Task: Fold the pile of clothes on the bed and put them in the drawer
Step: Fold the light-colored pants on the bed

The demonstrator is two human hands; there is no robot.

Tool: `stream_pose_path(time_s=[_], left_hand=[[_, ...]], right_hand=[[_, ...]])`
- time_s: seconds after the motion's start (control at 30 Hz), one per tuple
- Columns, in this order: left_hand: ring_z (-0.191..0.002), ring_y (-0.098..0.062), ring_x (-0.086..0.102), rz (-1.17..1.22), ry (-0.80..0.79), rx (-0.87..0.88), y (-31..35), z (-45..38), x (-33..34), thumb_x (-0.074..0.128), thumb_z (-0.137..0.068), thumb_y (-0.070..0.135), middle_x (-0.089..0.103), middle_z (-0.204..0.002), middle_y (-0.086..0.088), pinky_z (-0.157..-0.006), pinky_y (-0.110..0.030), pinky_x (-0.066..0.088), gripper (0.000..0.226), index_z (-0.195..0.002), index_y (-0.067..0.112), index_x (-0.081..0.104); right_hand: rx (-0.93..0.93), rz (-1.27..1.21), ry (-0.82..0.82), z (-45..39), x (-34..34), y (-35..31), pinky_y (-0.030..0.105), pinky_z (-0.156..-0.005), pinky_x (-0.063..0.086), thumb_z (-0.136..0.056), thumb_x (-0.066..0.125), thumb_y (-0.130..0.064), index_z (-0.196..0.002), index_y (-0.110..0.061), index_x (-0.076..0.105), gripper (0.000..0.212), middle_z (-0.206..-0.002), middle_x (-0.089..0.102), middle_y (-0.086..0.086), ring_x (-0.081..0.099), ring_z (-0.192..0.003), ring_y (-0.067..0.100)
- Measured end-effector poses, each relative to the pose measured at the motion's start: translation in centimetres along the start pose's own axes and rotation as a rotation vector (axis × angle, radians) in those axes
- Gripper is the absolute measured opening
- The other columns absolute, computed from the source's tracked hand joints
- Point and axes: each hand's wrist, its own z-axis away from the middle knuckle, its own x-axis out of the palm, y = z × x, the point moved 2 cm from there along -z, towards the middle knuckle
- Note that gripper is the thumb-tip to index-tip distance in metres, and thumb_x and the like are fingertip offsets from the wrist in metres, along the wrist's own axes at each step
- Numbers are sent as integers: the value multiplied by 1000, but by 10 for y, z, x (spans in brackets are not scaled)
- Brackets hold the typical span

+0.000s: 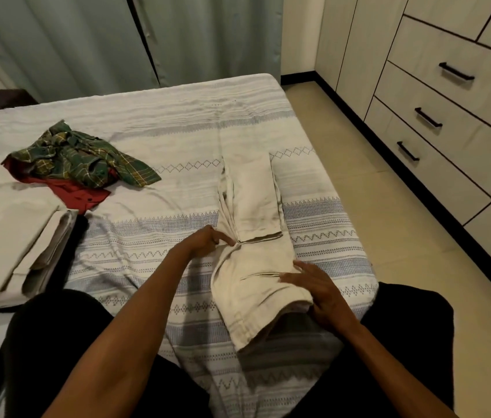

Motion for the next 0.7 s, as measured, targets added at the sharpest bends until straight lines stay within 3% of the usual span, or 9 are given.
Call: stream_pose_path(time_s=[0.07,0.17,0.23,0.33,0.4,0.5,0.6,0.7], left_hand=[[-57,-14,39,125,-117,-117,2,-3,-10,33,-76,-22,56,-56,14,-53,-24,31,72,-104,29,75],[-51,-14,38,280,-229,-329,4,-4,-23,29,-89,-12,57,-61,3,-49,-22,29,71,-99,38,78],[-50,-13,38,336,-284,-421,4,-1,-27,31,-93,-5,54,-61,2,-48,-21,28,64,-98,40,77],[-47,-12,38,558,-432,-515,-2,-4,-38,43,-101,24,50,-60,1,-47,-21,30,31,-89,20,72],[-52,-14,42,671,-511,-528,-13,-9,-43,41,-98,36,49,-66,-1,-49,-23,35,32,-85,11,58],[-66,-16,54,829,-553,-496,-22,-16,-53,37,-97,33,55,-76,-2,-55,-27,43,33,-82,13,58],[-76,-18,63,964,-526,-416,-26,-24,-67,39,-102,19,61,-84,-2,-56,-28,49,26,-99,14,64],[-82,-22,66,1073,-439,-390,-28,-34,-76,61,-97,23,64,-91,-7,-55,-29,52,20,-116,19,66]], right_hand=[[45,-64,110,-21,-5,-1,32,-112,36,-100,50,-55,-127,-30,62,38,-137,53,-29,49,-133,6],[132,-216,198,-68,-11,4,34,-100,50,-99,55,-48,-126,-29,64,34,-128,65,-16,62,-119,10],[179,-320,220,-104,-15,7,31,-96,52,-97,59,-34,-121,-24,68,28,-119,70,-12,66,-114,10],[255,-420,281,-174,-17,15,11,-89,46,-93,54,-29,-114,-20,64,26,-108,69,-18,62,-104,-11],[311,-470,312,-220,-15,27,7,-87,44,-93,52,-25,-117,-18,60,26,-111,64,-14,60,-101,-16],[334,-505,333,-281,-5,59,10,-89,45,-95,48,-11,-121,-10,60,29,-114,65,-5,59,-104,-14],[408,-506,395,-332,7,94,10,-90,44,-92,47,-13,-126,1,63,40,-121,66,8,60,-105,-7],[602,-472,407,-372,25,136,29,-89,49,-95,53,-21,-124,-12,67,34,-119,70,7,63,-110,17]])
